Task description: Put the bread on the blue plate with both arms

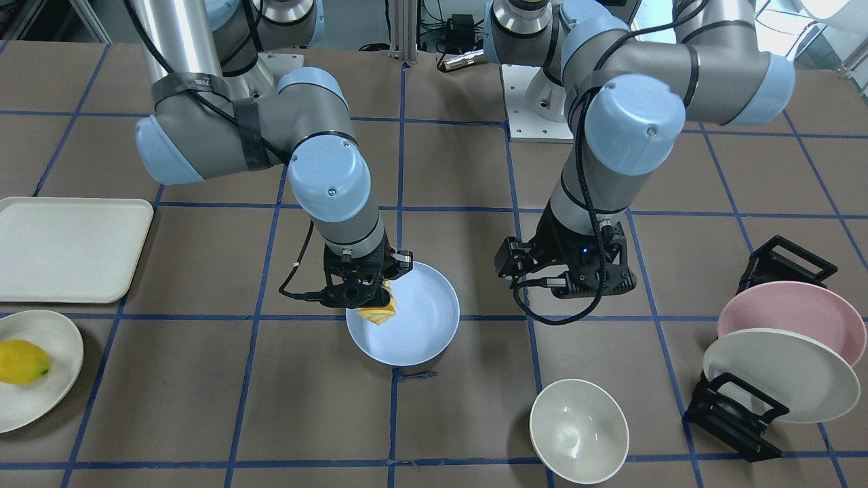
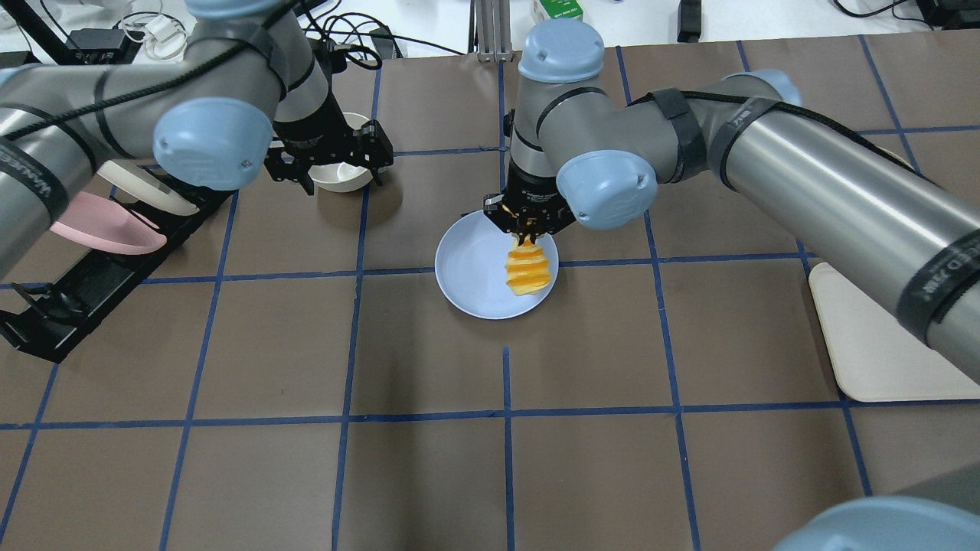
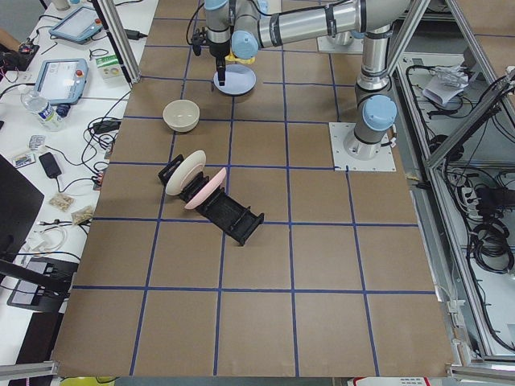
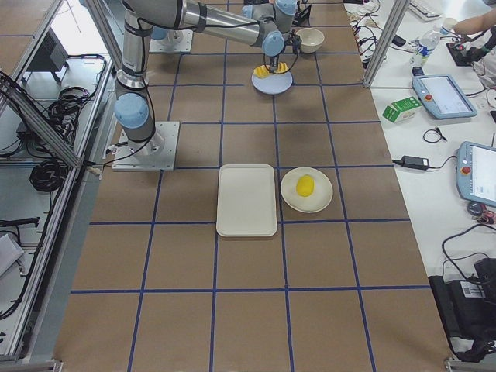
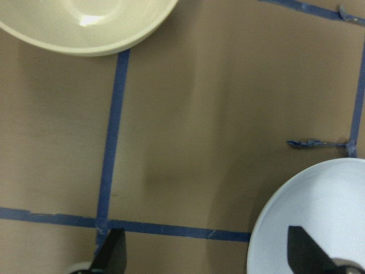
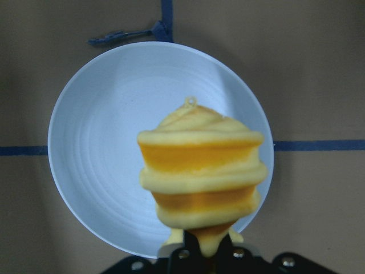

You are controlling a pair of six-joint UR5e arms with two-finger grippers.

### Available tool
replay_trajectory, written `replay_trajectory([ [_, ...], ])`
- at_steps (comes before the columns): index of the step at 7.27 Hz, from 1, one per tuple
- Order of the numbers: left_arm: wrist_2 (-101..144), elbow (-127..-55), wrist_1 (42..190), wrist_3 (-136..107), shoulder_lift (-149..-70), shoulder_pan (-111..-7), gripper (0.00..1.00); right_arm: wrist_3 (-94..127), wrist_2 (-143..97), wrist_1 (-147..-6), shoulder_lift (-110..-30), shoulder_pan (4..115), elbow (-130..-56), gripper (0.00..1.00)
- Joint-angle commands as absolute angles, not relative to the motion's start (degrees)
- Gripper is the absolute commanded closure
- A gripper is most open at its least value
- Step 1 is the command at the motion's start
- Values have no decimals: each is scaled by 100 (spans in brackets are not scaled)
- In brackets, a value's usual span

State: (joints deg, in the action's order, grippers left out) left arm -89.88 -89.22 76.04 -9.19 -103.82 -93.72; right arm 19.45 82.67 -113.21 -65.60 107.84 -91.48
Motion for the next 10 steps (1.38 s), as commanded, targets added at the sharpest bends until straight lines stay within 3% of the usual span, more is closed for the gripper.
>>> replay_trajectory([
  [1,-9026,-8473,8768,-879,-9881,-9395,0,2258,8253,-11950,-6241,11047,-9158,100],
  [3,-9026,-8595,9147,-774,-9267,-9404,0,2311,8271,-12171,-6039,11197,-9211,100],
  [5,-9026,-8648,9150,-528,-9097,-9404,0,2364,8271,-12173,-5906,11197,-9211,55],
  [7,-9044,-8648,9079,-370,-8983,-9369,0,2364,8323,-12164,-5898,11197,-9237,29],
  [8,-9035,-8675,9044,-343,-8956,-9387,0,2286,8358,-12147,-5915,11197,-9194,0],
  [10,-9053,-8806,9071,-142,-8921,-9387,0,2277,8358,-12129,-5967,11180,-9132,0],
])
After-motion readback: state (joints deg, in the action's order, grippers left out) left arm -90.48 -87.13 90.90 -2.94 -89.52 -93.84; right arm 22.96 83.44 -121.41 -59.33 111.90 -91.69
